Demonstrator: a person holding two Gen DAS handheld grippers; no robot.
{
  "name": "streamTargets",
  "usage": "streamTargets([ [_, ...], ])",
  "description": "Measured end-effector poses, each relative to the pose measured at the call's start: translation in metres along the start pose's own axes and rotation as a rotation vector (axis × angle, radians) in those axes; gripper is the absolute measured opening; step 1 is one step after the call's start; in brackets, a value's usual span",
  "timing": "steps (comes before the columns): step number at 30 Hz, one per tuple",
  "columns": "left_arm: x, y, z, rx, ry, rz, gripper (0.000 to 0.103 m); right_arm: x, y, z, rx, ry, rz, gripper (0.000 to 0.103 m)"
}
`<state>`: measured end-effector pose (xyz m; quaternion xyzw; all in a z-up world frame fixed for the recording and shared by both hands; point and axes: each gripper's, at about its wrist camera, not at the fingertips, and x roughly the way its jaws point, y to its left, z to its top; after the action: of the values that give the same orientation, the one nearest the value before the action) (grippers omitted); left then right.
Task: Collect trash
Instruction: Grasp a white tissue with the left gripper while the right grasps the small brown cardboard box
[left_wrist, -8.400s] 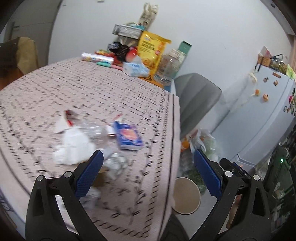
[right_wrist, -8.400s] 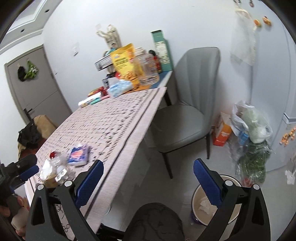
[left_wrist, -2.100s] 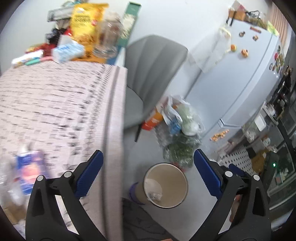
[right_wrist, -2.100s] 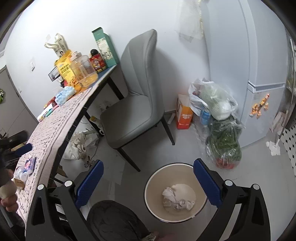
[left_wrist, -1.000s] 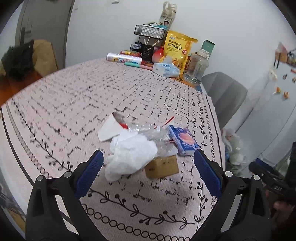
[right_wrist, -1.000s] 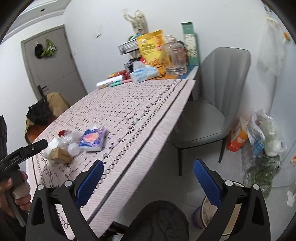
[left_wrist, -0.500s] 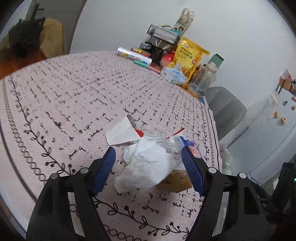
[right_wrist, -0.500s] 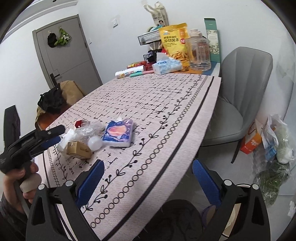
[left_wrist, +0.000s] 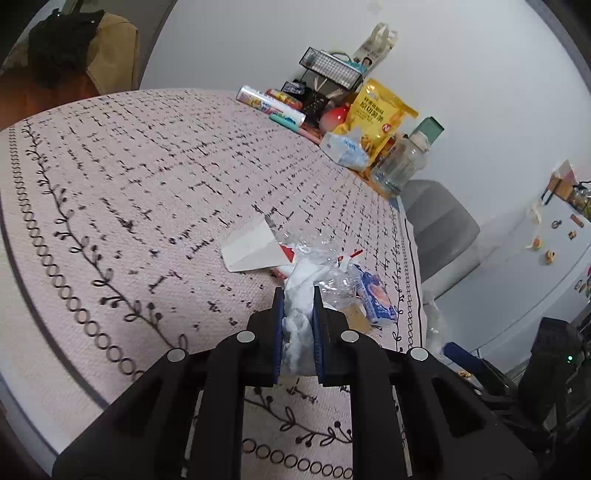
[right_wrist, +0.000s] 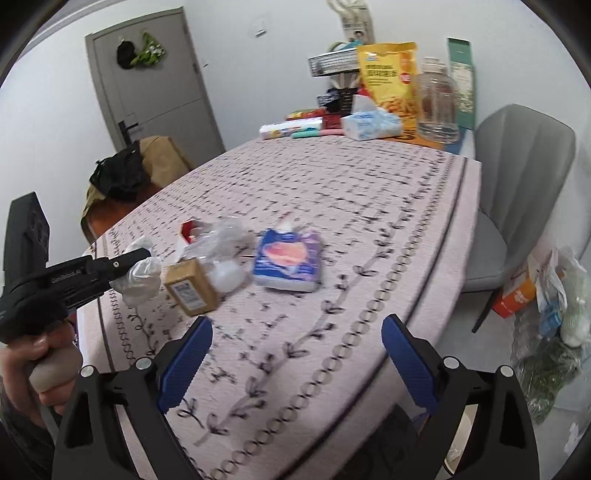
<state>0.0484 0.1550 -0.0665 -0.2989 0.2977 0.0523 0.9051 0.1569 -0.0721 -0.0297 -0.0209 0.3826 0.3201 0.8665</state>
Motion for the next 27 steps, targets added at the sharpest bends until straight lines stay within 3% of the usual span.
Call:
streamTargets([
  [14,-0.021,0.025,0.005,-0.025,-0.024,0.014,0.014,0.041,0.076,0.020,-0.107,0.044,0.093,0.080],
  [17,-0.021,0.023,0.006,-0.017,-0.028,0.021,0.014,0.050,0.082,0.021,-0.111,0.056,0.105,0.065],
  [18,-0.021,0.022,0.006,-0.016,-0.029,0.022,0.014,0.054,0.082,0.021,-0.111,0.075,0.102,0.033],
  [20,-0.020,0.020,0.006,-0.017,-0.026,0.022,0.014,0.058,0.081,0.023,-0.108,0.120,0.095,0.033],
  [27,-0.011,0.005,0.007,0.009,-0.015,0.004,0.014,0.035,0.063,0.022,-0.081,0.089,0.075,0.032],
])
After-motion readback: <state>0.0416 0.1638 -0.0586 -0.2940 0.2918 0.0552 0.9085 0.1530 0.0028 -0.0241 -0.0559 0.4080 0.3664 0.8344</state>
